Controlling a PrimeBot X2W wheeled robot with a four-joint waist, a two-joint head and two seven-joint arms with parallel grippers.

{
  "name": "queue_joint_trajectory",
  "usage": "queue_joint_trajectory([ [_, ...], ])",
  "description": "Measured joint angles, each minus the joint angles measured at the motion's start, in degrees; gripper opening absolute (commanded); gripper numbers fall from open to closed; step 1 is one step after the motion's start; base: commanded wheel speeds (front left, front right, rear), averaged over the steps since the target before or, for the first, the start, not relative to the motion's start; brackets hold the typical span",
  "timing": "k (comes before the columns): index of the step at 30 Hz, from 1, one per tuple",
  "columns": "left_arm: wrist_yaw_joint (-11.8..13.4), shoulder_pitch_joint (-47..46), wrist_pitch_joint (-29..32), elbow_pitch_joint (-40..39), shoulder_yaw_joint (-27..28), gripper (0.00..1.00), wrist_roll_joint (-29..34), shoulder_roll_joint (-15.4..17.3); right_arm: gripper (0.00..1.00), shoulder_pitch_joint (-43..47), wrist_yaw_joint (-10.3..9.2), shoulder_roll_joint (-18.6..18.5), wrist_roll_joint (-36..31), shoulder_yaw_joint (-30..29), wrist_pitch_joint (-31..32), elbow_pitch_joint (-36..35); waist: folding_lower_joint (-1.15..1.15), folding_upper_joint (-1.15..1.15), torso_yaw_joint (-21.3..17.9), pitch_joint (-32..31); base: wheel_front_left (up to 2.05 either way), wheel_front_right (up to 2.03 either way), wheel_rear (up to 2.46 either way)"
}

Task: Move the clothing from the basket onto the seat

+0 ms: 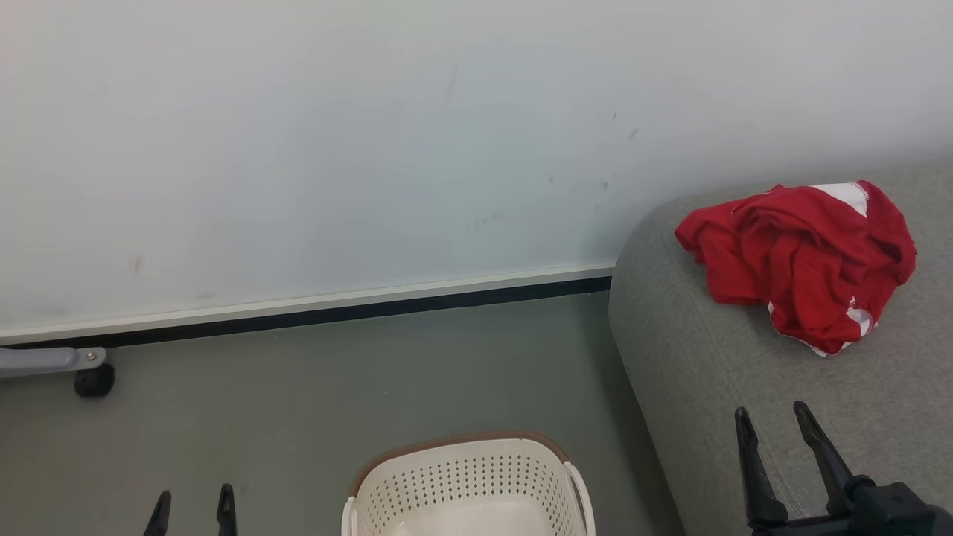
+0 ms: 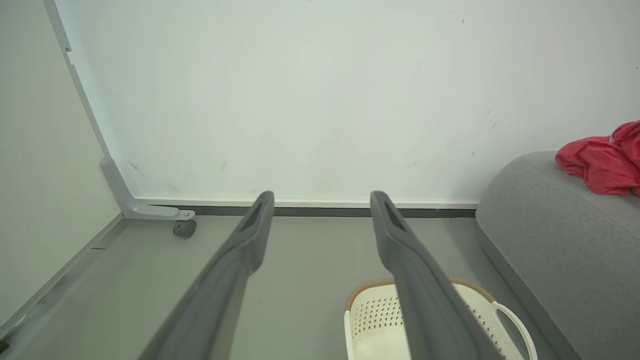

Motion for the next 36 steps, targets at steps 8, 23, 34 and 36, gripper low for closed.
queue_joint_trajectory([
  [8,0.0,0.5,0.0,-0.3,-0.1,1.0,1.0,0.0,1.0,0.7,0.0,0.4,-0.4,-1.6,0.0,-0.5,0.0,0.0,0.5,0.2,0.0,0.0,0.0],
  [23,-0.6,1.3,1.2,3.0,-0.4,0.0,-0.6,-2.0,0.0,2.6,0.59,2.6,1.7,-2.5,1.4,3.0,0.01,0.0,1.3,0.4,0.0,0.0,0.0],
  [34,-2.1,0.2,3.6,3.8,1.1,0.0,-7.9,-3.0,0.0,1.6,1.98,3.7,9.9,-4.7,3.6,4.2,0.01,0.0,1.5,0.9,0.0,0.0,0.0],
  [36,-2.2,-0.2,3.9,4.0,1.4,0.0,-8.9,-3.3,0.0,1.5,2.22,3.9,11.4,-5.1,4.0,4.4,0.01,0.0,1.6,1.0,0.0,0.0,0.0],
])
